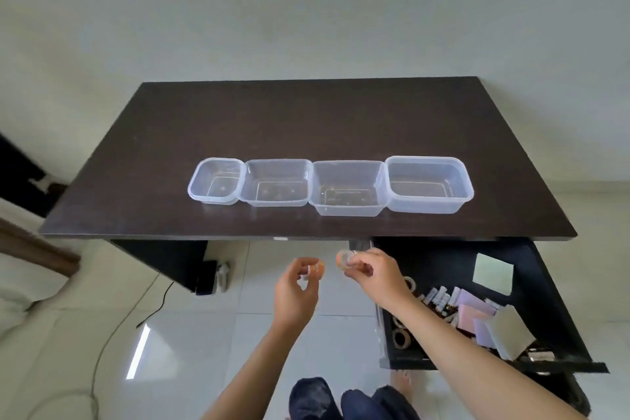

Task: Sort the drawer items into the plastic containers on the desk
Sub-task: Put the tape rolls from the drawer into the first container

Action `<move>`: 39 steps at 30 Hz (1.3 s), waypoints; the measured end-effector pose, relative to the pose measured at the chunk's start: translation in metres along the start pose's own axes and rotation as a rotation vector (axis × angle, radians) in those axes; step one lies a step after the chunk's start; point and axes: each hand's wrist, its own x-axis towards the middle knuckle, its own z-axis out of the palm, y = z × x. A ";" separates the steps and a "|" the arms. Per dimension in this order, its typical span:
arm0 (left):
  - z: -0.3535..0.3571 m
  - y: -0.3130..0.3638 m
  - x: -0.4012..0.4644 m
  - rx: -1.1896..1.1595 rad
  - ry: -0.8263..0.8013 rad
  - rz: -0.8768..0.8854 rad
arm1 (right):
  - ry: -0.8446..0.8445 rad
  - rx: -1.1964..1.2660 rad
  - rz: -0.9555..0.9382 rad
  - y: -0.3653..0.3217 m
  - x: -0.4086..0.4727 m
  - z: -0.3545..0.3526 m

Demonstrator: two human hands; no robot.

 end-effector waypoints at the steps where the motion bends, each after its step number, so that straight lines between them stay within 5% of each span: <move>1: -0.020 -0.001 0.005 0.006 0.027 0.015 | 0.002 0.019 -0.016 -0.015 0.006 0.011; 15: -0.193 0.015 0.151 0.243 0.224 0.177 | 0.013 0.108 -0.245 -0.171 0.143 0.104; 28: -0.208 -0.010 0.267 0.714 -0.025 0.200 | -0.373 -0.262 -0.330 -0.184 0.269 0.145; 39: -0.210 -0.024 0.252 0.596 -0.027 0.157 | -0.234 -0.097 -0.297 -0.180 0.255 0.135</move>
